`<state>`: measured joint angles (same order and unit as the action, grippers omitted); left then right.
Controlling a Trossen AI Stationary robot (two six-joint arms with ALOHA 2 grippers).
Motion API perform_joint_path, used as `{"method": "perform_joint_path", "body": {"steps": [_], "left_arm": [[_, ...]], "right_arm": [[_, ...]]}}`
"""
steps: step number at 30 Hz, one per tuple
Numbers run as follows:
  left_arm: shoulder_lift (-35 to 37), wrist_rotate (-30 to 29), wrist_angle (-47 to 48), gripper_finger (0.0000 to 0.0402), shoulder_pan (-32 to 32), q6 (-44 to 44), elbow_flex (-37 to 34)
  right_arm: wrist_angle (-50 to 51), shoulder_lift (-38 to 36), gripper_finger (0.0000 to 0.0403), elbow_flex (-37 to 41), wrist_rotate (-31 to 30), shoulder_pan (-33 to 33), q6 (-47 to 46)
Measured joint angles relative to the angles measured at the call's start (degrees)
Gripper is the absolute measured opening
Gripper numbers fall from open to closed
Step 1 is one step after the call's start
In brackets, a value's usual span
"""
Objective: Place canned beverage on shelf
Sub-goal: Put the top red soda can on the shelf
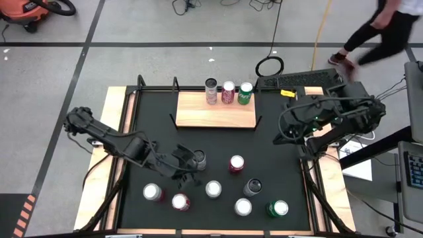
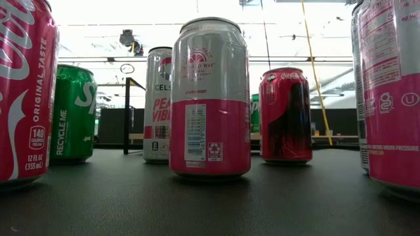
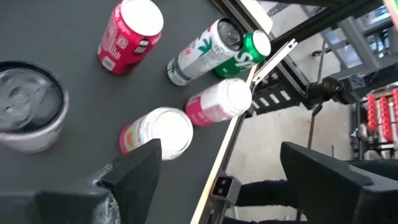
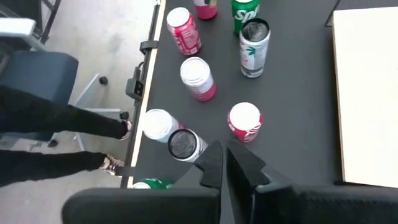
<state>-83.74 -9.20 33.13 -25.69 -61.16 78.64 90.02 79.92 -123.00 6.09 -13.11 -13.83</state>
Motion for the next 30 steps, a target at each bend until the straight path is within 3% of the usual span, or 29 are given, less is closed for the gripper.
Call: {"method": "perform_joint_path", "body": {"steps": [8, 15, 23, 30], "left_arm": [[-1.1, -2.8, 2.9, 0.0282, 1.5, 7.0, 3.0], [-1.1, -1.4, 4.2, 0.0271, 3.2, 16.8, 3.6], [-0.8, 1.3, 5.7, 0.0271, 3.6, 16.9, 3.6], [3.1, 8.3, 17.9, 0.0271, 4.7, 11.4, 3.7]], "right_arm": [[0.0, 0.0, 0.0, 0.0, -0.6, -0.6, 0.2], [-0.2, 0.0, 0.0, 0.0, -6.3, -0.5, 1.6], [-0.6, 0.0, 0.0, 0.0, -6.1, -0.5, 2.8], [-0.6, 0.0, 0.0, 0.0, -6.0, -0.5, -2.0]]}}
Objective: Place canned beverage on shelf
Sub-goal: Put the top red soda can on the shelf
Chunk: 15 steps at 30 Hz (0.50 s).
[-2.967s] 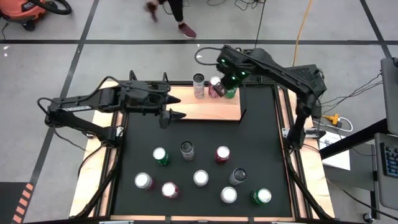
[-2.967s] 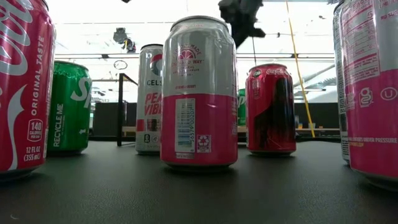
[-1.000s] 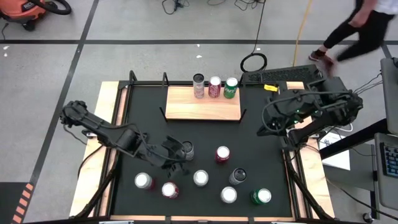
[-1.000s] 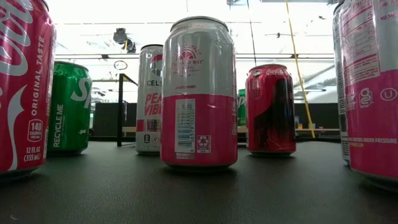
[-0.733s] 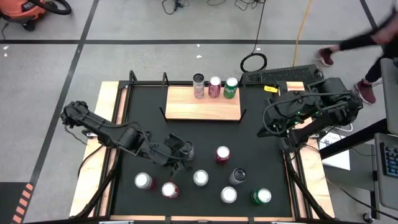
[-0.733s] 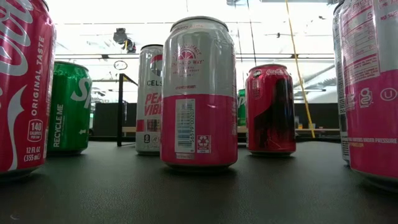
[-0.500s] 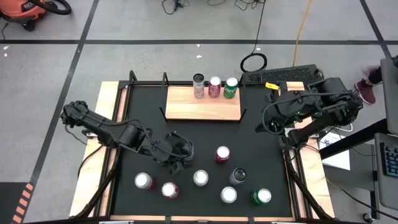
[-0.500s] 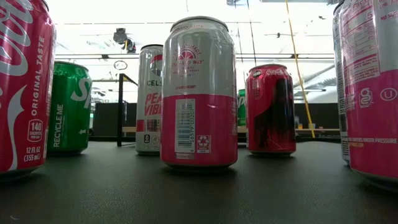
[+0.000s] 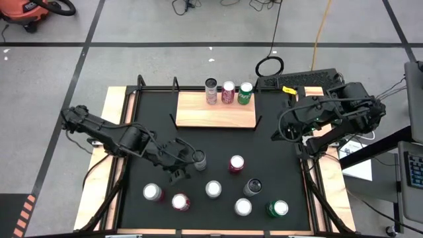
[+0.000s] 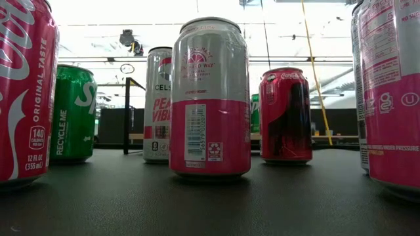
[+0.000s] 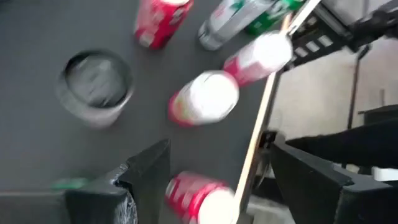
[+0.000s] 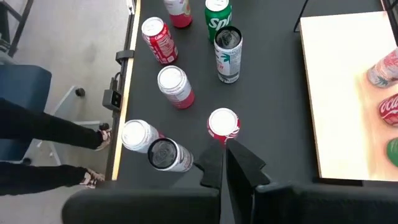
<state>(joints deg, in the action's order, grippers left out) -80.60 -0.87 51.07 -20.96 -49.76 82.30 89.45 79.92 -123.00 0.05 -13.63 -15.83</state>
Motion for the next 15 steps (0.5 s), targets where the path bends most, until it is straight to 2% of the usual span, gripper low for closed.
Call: {"method": "perform_joint_path", "body": {"steps": [6, 15], "left_arm": [[4.6, -0.8, 9.2, 0.0271, 0.5, -0.4, 0.0], [6.1, -2.4, 10.9, 0.0271, 1.4, 2.3, 0.0]], "right_arm": [[-0.2, 0.0, 0.0, 0.0, -0.8, 0.0, 1.2], [-1.4, 1.8, 0.0, 0.0, -3.1, 0.0, -0.6]]}}
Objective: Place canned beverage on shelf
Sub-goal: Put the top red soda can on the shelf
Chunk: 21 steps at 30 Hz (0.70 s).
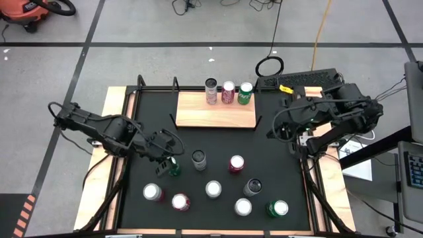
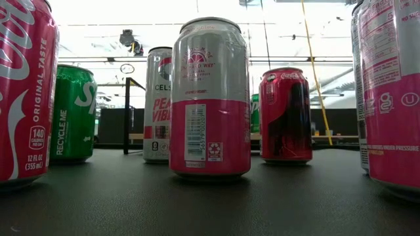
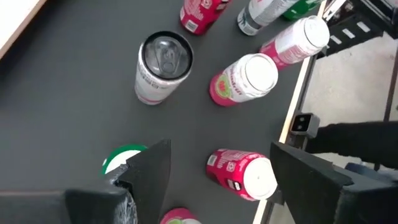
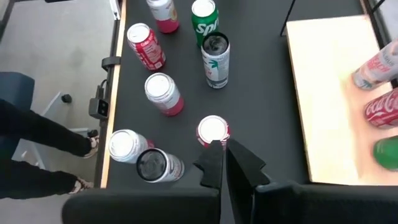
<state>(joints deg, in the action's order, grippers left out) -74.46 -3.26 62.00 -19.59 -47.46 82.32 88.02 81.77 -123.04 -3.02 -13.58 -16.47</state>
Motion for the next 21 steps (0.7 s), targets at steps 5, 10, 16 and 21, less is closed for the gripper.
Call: {"method": "perform_joint_path", "body": {"steps": [5, 10, 16, 21], "left_arm": [[-0.3, 3.9, 2.6, 0.0271, -0.2, -3.9, 0.0], [1.0, 3.6, 5.6, 0.0271, -3.9, -3.0, 0.0], [4.2, -0.3, 4.7, 0.0271, -8.1, 0.7, -0.1], [6.7, -7.6, 5.1, 0.0271, -9.6, 0.4, -2.6]], "right_arm": [[-0.3, 2.6, 0.0, 0.0, 0.1, 0.0, -2.5], [-0.3, 4.4, 0.0, 0.0, 0.2, 0.0, -2.9], [-0.4, 5.4, 0.0, 0.0, 0.3, 0.0, -4.1], [-0.8, 5.3, 0.0, 0.0, 0.3, 0.0, -4.1]]}}
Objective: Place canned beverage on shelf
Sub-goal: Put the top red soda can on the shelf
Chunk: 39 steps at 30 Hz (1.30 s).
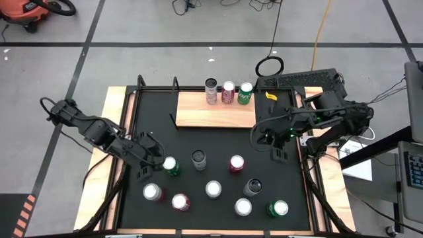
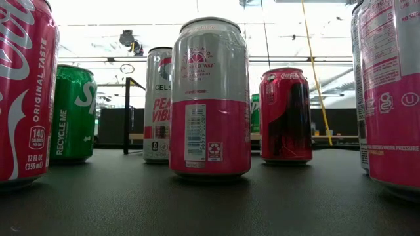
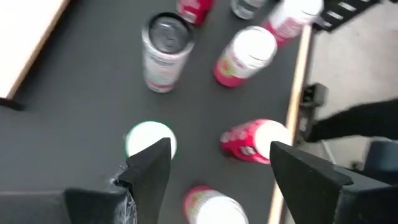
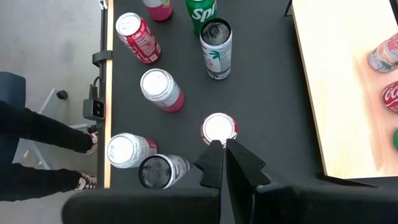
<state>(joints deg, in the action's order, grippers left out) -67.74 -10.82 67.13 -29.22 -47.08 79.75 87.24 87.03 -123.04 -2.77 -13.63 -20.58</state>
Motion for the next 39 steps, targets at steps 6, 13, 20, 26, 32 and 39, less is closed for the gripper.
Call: {"method": "perform_joint_path", "body": {"steps": [6, 13, 20, 26, 32, 39], "left_arm": [[-1.2, 0.0, -0.4, 0.0271, -0.3, 2.8, -0.6], [-3.2, 1.5, -0.2, 0.0271, -0.4, 1.0, -0.6], [-4.2, 1.1, -0.1, 0.0294, -0.4, 0.9, -0.6], [-6.0, 0.2, -0.1, 0.0338, 0.2, 1.1, -0.6], [-6.9, -0.1, -2.9, 0.0352, 1.1, 1.2, -0.6], [-6.9, -0.4, -3.2, 0.0352, 1.1, -2.1, -0.6]], "right_arm": [[0.0, 0.0, 0.0, 0.0, 0.0, 0.0, 0.0], [0.0, 0.0, 0.0, 0.0, -0.1, 0.0, 0.0], [0.1, 0.0, 0.0, 0.0, -0.2, 0.0, 0.2], [0.5, 0.0, 0.0, 0.0, -0.1, 0.0, 1.2], [0.7, 0.0, 0.0, 0.0, 0.0, 0.0, 5.1], [1.2, 0.0, 0.0, 0.0, 0.0, 0.0, 9.8]]}}
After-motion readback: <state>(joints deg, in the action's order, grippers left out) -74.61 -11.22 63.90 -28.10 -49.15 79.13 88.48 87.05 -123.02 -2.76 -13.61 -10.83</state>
